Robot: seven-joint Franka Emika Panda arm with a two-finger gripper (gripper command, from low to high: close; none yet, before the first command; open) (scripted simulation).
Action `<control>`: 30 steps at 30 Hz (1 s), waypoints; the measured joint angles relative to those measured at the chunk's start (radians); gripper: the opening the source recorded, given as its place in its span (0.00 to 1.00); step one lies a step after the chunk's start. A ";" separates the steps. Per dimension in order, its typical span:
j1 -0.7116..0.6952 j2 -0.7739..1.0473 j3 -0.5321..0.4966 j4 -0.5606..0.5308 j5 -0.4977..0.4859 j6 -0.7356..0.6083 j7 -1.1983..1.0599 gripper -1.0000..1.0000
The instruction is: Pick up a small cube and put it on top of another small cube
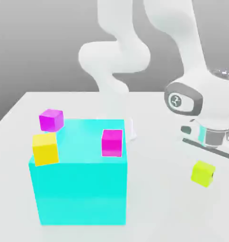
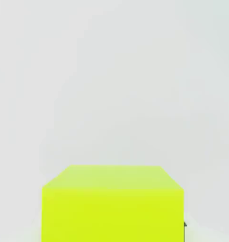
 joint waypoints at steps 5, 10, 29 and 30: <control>-0.092 -0.170 -0.062 0.008 0.007 -0.107 -0.158 0.00; -0.133 -0.345 -0.154 0.018 0.022 -0.221 -0.322 0.00; -0.380 -0.781 -0.755 -0.054 0.176 -0.714 -0.854 0.00; -0.383 -0.765 -0.760 -0.080 0.175 -0.675 -0.855 0.00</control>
